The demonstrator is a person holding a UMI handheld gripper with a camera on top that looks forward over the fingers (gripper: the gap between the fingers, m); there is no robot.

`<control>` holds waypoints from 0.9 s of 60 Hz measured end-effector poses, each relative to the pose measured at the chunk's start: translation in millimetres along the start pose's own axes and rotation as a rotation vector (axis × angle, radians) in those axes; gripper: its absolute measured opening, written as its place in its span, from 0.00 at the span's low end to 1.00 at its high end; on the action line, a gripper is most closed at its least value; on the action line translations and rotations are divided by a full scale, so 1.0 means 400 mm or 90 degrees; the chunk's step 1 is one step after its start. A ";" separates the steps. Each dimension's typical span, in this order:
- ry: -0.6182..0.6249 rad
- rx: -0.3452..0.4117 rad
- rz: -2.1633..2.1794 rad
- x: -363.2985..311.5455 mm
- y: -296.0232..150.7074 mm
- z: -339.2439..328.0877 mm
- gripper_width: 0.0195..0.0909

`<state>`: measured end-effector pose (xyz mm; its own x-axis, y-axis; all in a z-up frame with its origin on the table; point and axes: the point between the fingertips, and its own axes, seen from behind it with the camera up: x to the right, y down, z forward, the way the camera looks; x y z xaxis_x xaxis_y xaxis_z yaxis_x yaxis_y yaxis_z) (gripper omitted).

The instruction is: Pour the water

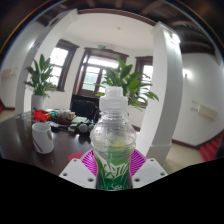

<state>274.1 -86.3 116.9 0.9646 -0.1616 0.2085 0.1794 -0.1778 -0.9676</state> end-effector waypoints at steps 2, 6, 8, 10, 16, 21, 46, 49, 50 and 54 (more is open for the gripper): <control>-0.007 0.003 -0.045 -0.015 -0.022 0.010 0.22; -0.016 -0.003 -0.172 -0.048 -0.053 0.030 0.22; -0.015 -0.004 -0.244 -0.060 -0.072 0.045 0.22; -0.016 0.007 -0.307 -0.075 -0.091 0.066 0.22; 0.000 0.029 -0.522 -0.123 -0.158 0.124 0.22; 0.005 0.043 -0.686 -0.172 -0.192 0.179 0.22; 0.030 0.135 -1.205 -0.359 -0.254 0.299 0.22; 0.037 0.149 -1.230 -0.372 -0.259 0.299 0.23; 0.036 0.150 -1.238 -0.376 -0.262 0.301 0.23; 0.040 0.155 -1.235 -0.383 -0.264 0.299 0.22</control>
<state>130.7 73.2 169.9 -0.5443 0.0262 0.8385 0.8385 -0.0140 0.5448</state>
